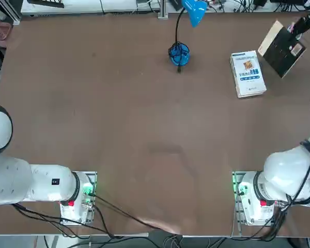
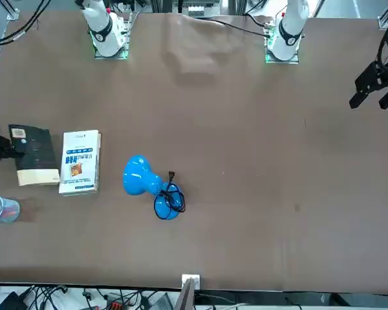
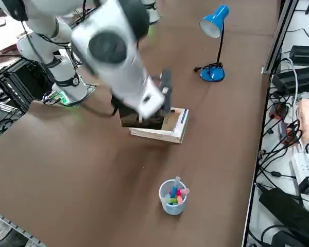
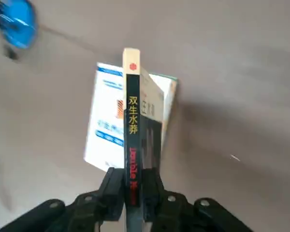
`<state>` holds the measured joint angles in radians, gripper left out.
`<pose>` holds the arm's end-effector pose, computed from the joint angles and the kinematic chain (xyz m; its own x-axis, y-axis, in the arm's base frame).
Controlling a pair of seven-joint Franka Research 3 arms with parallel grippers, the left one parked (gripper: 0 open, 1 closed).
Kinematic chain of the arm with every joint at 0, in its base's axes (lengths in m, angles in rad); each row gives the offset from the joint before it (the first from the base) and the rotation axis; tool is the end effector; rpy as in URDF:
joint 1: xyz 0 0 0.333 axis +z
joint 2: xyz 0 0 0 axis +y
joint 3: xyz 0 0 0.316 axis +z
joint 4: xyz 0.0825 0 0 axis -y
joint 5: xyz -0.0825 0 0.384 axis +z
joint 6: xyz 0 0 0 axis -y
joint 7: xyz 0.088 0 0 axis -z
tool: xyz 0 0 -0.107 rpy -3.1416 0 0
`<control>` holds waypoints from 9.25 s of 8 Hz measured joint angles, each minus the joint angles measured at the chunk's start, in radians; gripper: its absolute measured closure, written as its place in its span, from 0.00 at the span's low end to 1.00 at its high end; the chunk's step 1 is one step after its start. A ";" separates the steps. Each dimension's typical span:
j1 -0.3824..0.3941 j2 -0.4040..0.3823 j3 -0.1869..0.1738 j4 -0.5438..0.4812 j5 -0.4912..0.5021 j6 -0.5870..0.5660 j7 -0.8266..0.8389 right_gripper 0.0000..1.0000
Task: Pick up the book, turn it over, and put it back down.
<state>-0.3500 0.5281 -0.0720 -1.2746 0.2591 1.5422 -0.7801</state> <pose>0.6370 -0.2439 0.4336 0.9416 0.3352 -0.0311 0.3066 -0.8920 -0.3321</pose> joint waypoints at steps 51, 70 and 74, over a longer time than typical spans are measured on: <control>0.858 0.000 -0.013 -0.801 -1.565 0.354 2.103 0.00; 0.742 -0.167 -0.016 -0.937 -1.485 0.607 2.270 0.00; 0.724 -0.167 -0.016 -0.929 -1.467 0.642 2.326 0.00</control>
<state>0.3743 0.3610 -0.0880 -2.2031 -1.2074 2.1844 1.5458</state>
